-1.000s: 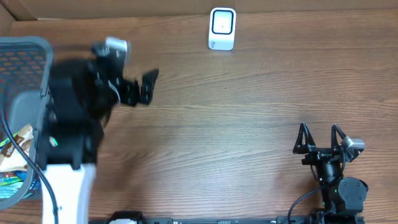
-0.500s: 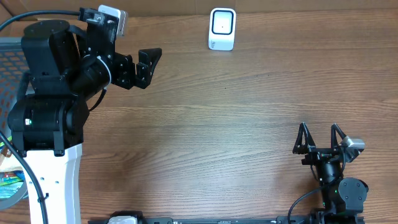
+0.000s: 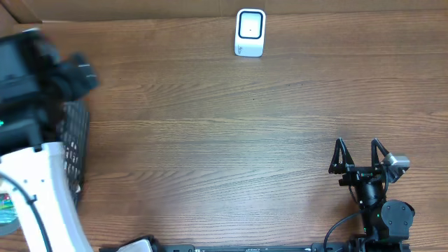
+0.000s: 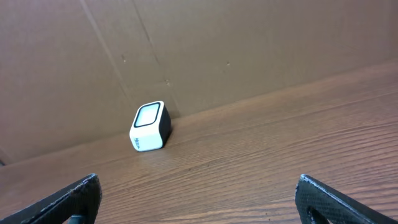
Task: Scan the item barcode
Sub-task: 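Reach the left gripper into the grey basket and grasp a snack packet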
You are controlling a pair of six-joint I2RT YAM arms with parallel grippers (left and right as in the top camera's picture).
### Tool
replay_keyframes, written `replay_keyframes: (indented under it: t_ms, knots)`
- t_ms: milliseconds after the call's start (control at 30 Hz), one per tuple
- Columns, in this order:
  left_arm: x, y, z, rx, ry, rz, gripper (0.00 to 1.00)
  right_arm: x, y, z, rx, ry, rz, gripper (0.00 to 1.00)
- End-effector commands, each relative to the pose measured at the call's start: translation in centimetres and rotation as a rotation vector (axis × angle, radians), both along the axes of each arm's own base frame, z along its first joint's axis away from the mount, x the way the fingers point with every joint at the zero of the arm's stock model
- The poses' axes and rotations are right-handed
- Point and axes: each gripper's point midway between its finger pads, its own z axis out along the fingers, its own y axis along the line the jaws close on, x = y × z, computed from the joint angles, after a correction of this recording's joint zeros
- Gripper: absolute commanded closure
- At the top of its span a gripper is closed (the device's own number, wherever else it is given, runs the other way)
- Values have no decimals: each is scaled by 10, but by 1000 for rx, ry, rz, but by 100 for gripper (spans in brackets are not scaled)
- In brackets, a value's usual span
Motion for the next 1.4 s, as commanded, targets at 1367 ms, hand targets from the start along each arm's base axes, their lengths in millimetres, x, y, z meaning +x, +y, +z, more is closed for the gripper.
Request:
replay_keyframes:
  t_ms: [1367]
  knots:
    - [-132, 165, -249, -356, 536, 914, 0, -1, 8, -1, -1, -5, 45, 0]
